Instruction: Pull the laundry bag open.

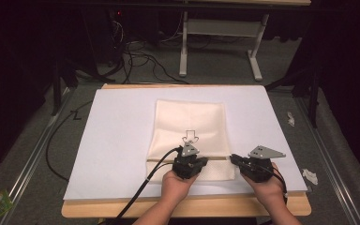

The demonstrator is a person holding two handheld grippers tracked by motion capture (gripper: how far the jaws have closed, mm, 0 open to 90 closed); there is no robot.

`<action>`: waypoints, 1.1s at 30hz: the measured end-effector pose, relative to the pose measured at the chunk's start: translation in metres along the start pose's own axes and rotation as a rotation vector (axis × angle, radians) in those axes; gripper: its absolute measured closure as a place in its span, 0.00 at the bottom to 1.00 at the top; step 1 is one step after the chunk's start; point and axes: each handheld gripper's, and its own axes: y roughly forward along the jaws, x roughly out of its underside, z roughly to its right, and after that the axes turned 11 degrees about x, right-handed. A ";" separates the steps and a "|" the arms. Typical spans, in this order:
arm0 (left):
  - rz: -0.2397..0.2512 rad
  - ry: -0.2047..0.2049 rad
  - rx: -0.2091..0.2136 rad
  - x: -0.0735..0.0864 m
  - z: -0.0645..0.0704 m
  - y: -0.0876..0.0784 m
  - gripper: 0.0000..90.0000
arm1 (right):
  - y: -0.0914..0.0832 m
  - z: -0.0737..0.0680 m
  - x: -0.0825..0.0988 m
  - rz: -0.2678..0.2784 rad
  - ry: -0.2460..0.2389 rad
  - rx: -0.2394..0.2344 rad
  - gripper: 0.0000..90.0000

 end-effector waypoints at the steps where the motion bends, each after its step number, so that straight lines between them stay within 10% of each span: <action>1: 0.005 -0.006 0.004 0.001 -0.001 -0.002 0.97 | 0.000 0.000 0.000 -0.001 0.002 0.007 0.95; 10: -0.016 -0.044 -0.082 0.018 -0.031 -0.046 0.97 | -0.003 0.016 0.006 -0.010 0.043 0.038 0.95; 14: -0.065 0.060 -0.095 0.022 -0.028 -0.064 0.97 | -0.001 0.008 0.007 -0.027 0.014 -0.005 0.95; 18: -0.079 0.054 -0.103 0.022 -0.034 -0.077 0.97 | -0.001 -0.002 0.003 -0.014 -0.018 -0.009 0.95; 24: -0.022 -0.085 -0.100 0.030 -0.055 -0.094 0.98 | -0.001 -0.002 0.005 -0.034 0.000 0.042 0.96; 27: 0.005 -0.178 -0.147 0.044 -0.081 -0.123 0.98 | -0.007 0.020 0.012 -0.035 0.059 0.114 0.96; 28: 0.010 -0.198 -0.098 0.049 -0.086 -0.131 0.98 | -0.010 0.030 0.015 -0.029 0.096 0.115 0.95; 30: -0.044 -0.113 -0.147 0.051 -0.075 -0.129 0.97 | -0.008 0.037 0.019 -0.033 0.155 0.040 0.95; 33: -0.049 -0.003 -0.145 0.054 -0.063 -0.128 0.95 | 0.001 0.024 0.021 -0.052 0.065 0.080 0.81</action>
